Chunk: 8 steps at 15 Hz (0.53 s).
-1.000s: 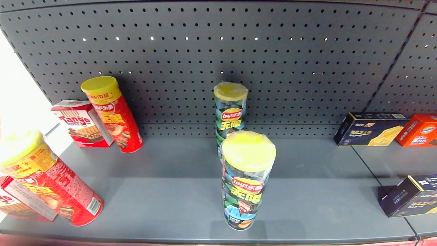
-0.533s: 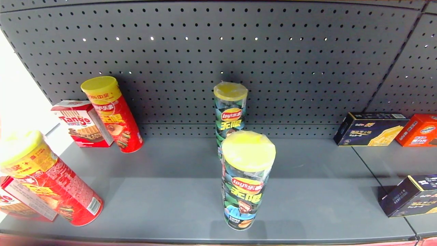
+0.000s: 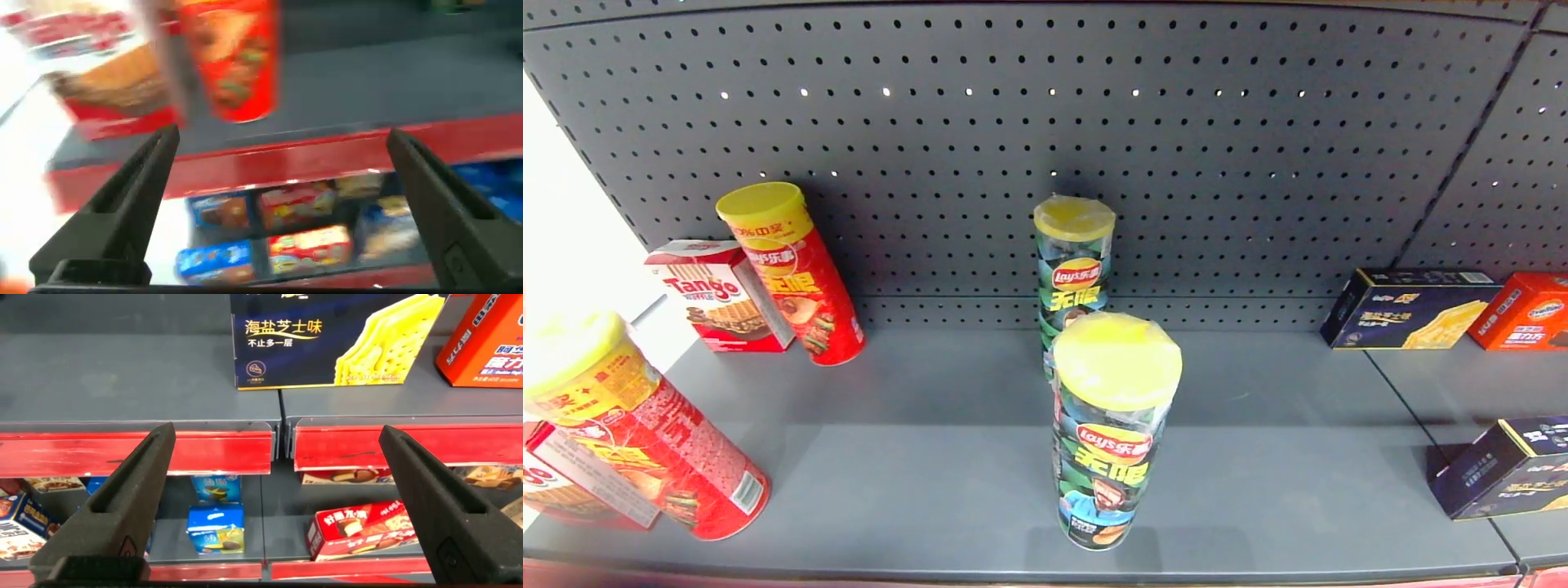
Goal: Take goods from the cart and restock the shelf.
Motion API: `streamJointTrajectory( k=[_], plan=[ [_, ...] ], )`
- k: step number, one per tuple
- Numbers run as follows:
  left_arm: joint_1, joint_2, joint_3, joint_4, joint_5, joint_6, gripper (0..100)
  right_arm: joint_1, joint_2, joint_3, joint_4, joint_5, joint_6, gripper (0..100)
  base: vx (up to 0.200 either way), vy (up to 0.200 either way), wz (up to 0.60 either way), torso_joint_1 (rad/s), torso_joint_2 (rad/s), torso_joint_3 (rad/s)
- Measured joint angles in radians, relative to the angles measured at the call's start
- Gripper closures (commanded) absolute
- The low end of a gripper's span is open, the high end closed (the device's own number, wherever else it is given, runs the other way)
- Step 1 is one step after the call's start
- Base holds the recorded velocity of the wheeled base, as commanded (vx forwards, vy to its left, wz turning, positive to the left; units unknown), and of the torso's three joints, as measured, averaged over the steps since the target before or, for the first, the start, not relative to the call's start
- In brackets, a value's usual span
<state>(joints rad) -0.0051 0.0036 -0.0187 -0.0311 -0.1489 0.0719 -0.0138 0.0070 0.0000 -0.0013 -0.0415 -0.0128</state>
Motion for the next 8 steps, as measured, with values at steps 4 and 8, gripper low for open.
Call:
streamJointTrajectory(
  k=[4,8],
  plan=[
    [0.002,-0.003,0.006,-0.024,-0.092,0.129,0,-0.001,0.0,0.0,0.0,0.001,0.0,0,0.0,0.0,0.0,0.0,0.0,0.0],
    [0.002,-0.004,0.017,-0.056,-0.066,0.121,0,-0.001,0.0,0.0,0.0,0.001,0.001,0,0.0,0.0,0.0,0.0,0.0,0.0]
  ],
)
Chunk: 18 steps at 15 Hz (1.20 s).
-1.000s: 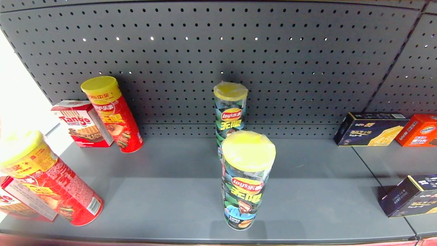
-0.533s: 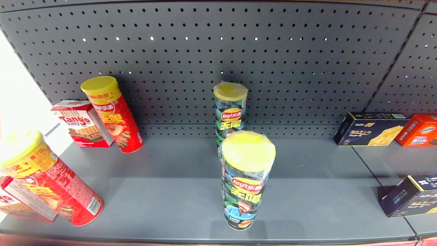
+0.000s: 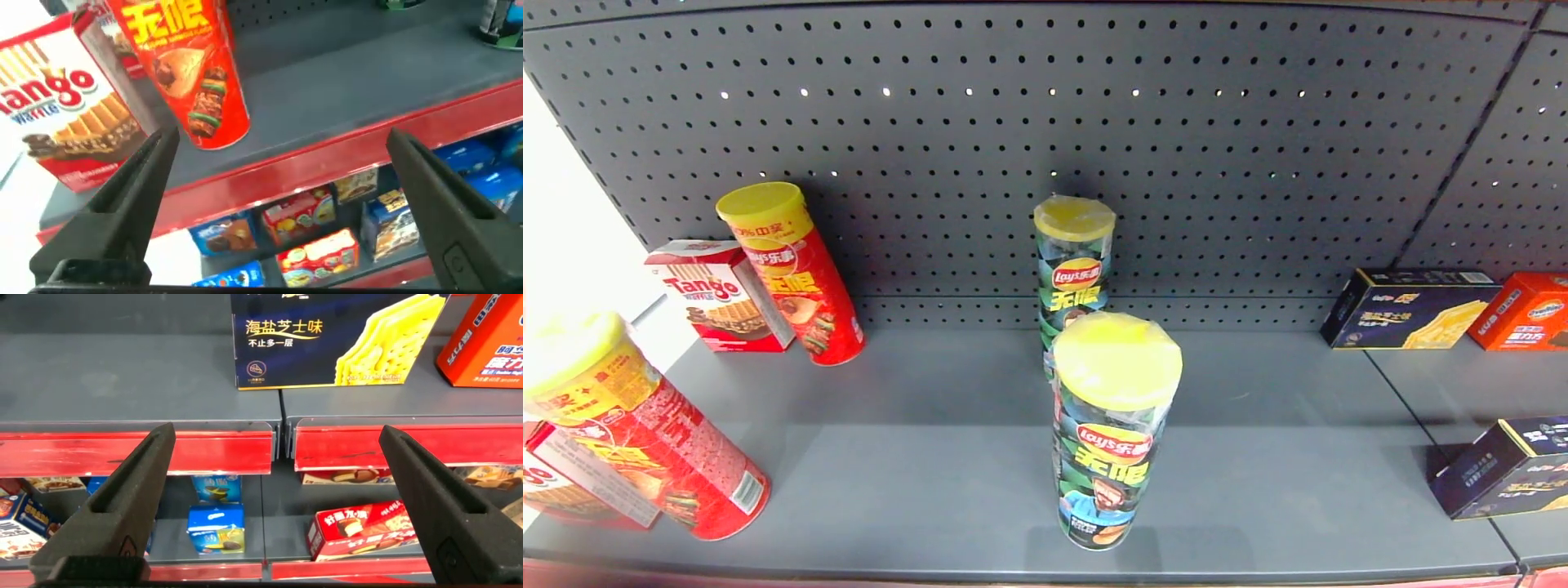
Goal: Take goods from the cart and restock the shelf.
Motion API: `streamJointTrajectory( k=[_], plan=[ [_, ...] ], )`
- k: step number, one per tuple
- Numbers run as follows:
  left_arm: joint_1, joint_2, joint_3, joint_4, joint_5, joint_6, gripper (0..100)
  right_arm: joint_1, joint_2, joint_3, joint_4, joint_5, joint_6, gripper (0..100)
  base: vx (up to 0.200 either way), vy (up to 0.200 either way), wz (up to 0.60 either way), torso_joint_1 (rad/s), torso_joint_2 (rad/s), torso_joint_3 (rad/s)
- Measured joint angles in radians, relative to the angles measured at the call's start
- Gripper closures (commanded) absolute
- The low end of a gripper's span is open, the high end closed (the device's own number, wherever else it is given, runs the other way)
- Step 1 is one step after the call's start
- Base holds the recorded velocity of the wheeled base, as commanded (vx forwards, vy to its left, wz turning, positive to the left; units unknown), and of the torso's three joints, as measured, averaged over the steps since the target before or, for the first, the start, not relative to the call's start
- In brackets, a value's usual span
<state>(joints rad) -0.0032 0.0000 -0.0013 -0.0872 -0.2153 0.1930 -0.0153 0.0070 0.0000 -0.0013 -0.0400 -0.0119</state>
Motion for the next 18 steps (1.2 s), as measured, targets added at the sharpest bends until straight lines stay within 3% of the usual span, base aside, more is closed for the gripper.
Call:
streamJointTrajectory(
  k=[2,4,5,10,16,18],
  plan=[
    [0.0,0.0,0.001,0.002,0.07,-0.046,0,0.0,0.0,0.0,0.0,0.0,0.0,0,0.0,0.0,0.0,0.0,0.0,0.0],
    [0.001,0.0,0.001,0.003,0.153,-0.063,0,0.0,0.0,0.0,0.0,0.0,0.0,0,0.0,0.0,0.0,0.0,0.0,0.0],
    [0.001,0.0,0.001,0.003,0.166,-0.069,0,0.001,0.0,0.0,0.0,0.0,0.0,0,0.0,0.0,0.0,0.0,0.0,0.0],
    [0.001,0.0,0.001,0.003,0.168,-0.118,0,0.001,0.0,0.0,-0.001,0.029,-0.047,0,0.0,0.0,0.0,0.0,0.0,0.0],
    [0.001,0.0,0.001,0.004,0.165,-0.117,0,0.0,0.004,-0.005,-0.011,0.028,-0.011,0,0.0,0.0,0.0,0.0,0.0,0.0],
    [0.001,0.0,0.001,0.004,0.161,-0.117,0,0.001,0.064,-0.116,-0.024,0.024,0.019,0,0.0,0.0,0.0,0.0,0.0,0.0]
  ],
)
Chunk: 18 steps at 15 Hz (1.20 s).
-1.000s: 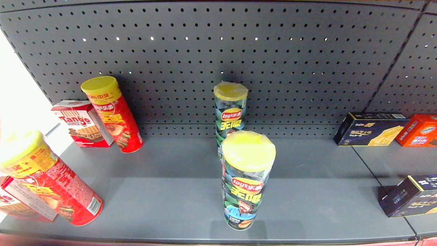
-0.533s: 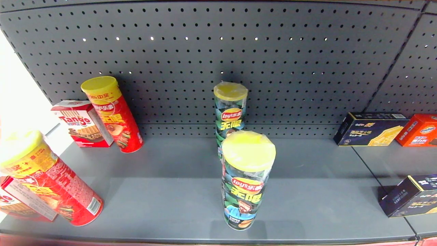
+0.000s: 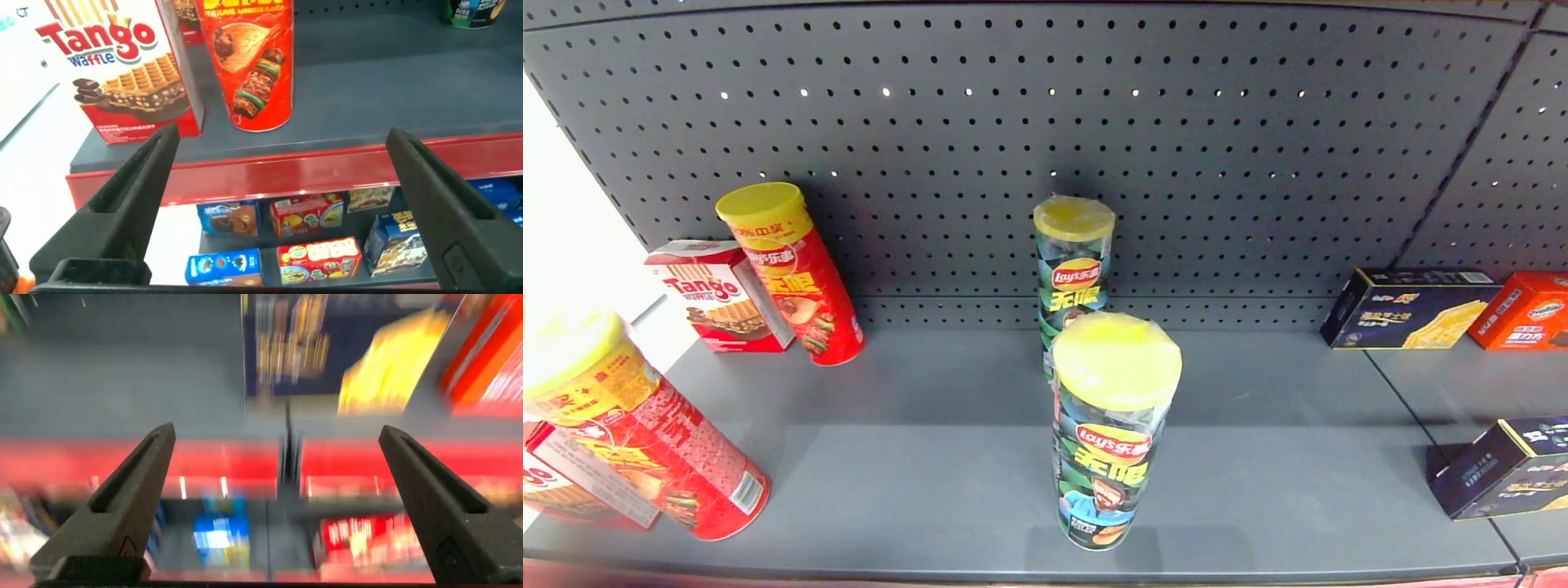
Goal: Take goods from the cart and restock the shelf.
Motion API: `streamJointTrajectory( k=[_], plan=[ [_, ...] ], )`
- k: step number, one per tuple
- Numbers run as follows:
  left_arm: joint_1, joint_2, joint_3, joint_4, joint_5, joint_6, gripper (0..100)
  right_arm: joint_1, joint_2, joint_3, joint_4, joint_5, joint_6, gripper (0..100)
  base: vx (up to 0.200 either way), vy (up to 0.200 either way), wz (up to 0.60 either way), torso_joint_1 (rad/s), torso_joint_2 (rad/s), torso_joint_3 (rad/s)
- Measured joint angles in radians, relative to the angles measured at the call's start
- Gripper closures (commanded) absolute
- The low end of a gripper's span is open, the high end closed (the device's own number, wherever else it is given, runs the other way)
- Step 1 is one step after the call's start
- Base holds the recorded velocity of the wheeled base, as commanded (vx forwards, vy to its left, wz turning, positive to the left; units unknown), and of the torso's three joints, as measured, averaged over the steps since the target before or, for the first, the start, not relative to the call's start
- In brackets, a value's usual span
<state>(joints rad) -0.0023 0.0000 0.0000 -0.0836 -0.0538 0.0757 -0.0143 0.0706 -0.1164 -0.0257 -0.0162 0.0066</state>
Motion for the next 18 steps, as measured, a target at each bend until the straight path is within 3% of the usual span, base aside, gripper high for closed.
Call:
streamJointTrajectory(
  k=[4,6,10,18],
  plan=[
    [-0.001,0.0,0.0,0.0,0.002,-0.001,0,0.03,0.351,-0.382,-0.03,0.098,-0.009,0,0.0,0.0,0.0,0.0,0.0,0.0],
    [-0.001,0.0,0.0,0.0,0.003,-0.002,0,0.106,0.541,-0.483,-0.065,0.154,-0.036,0,0.0,0.0,0.0,0.0,0.0,0.0],
    [-0.001,0.0,0.0,0.0,0.002,-0.001,0,0.347,0.794,-0.484,-0.187,0.192,-0.077,0,0.0,0.0,0.0,0.0,0.0,0.0],
    [-0.001,0.0,0.0,0.0,0.0,0.001,0,0.572,1.041,-0.46,-0.246,0.194,-0.091,0,0.0,0.0,0.0,0.0,0.0,0.0]
  ],
)
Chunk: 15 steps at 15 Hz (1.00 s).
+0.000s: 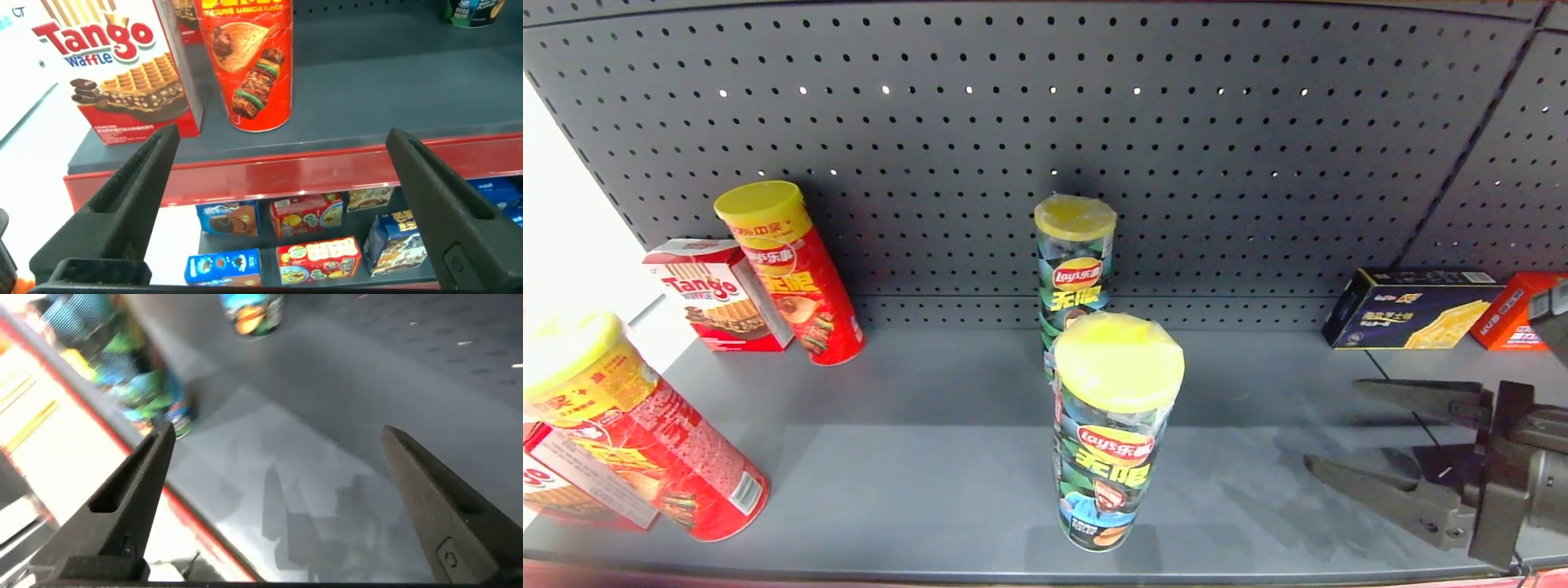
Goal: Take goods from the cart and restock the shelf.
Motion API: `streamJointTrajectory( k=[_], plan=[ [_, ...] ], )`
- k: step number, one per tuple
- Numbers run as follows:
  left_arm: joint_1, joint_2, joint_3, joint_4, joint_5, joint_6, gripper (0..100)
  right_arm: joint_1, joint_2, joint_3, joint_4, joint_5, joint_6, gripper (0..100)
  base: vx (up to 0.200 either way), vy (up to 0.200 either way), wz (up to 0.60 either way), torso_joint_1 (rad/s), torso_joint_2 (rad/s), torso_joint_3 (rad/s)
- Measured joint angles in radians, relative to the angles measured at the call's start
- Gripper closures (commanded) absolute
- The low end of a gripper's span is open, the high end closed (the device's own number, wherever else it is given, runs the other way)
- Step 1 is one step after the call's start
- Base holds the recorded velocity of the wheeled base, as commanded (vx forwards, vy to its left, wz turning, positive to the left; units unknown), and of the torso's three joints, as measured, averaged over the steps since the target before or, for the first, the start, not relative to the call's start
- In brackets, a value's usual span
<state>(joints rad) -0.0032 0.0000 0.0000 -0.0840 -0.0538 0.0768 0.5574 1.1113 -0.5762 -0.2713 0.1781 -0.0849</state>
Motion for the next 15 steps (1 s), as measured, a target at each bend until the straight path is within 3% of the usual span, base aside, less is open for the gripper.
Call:
streamJointTrajectory(
  k=[8,15],
  plan=[
    [0.0,0.0,0.0,0.0,0.0,-0.003,0,0.136,0.138,-0.006,-0.034,-0.007,0.0,0,0.0,0.0,0.0,0.0,0.0,0.0],
    [0.0,0.0,0.0,0.0,0.0,-0.009,0,0.172,0.254,-0.031,-0.06,-0.038,0.001,0,0.0,0.0,0.0,0.0,0.0,0.0]
  ],
)
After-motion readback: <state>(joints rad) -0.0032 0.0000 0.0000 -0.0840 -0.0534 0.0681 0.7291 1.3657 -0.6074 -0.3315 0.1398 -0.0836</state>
